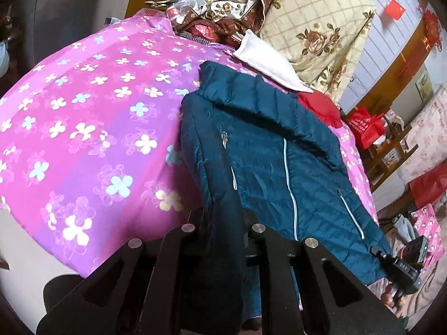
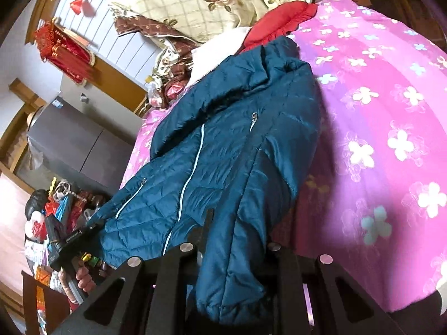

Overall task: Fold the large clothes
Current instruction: 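Grasp the jacket hem with both grippers and lift it toward the collar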

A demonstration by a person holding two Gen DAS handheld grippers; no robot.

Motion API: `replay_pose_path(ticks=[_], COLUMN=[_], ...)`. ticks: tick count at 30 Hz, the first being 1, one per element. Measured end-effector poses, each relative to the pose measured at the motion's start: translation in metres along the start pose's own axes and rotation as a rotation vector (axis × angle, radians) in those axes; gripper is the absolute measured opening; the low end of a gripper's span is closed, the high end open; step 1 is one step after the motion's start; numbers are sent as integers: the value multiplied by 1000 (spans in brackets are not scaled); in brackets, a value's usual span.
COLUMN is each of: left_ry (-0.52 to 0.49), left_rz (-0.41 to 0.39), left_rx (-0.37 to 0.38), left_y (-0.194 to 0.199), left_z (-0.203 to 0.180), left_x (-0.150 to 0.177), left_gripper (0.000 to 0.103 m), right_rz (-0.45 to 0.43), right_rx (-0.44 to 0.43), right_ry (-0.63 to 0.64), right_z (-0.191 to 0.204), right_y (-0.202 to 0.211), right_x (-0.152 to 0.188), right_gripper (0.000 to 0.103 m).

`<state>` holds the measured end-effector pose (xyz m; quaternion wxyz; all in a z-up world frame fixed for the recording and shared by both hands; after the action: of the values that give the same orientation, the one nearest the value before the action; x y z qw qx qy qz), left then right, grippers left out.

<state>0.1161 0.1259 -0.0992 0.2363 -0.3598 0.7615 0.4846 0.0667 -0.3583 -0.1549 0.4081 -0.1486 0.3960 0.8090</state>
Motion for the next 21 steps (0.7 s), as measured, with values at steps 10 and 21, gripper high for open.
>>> replay_pose_path(ticks=[10, 21], left_ry=[4, -100], left_rz=[-70, -184], left_rx=[21, -19], left_y=[54, 35], left_z=[10, -40], left_x=[-7, -68], left_gripper=[8, 8], right_rz=[-36, -108], right_rx=[-86, -86], right_ry=[21, 112], right_z=[22, 61], right_y=[47, 32], right_x=[-14, -82], right_gripper=[17, 16])
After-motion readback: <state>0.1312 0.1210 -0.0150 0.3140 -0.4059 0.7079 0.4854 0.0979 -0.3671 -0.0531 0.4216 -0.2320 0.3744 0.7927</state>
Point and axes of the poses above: each gripper's, at about its wrist camera, not at the fingertips, and y roughly against the way its jaws point, z to its left, x to its underside, the point moved 1 cm from there along -y, roughly the way its jaws point, and after that the axes turned 13 degrees about -z, right-handed, at the moved point
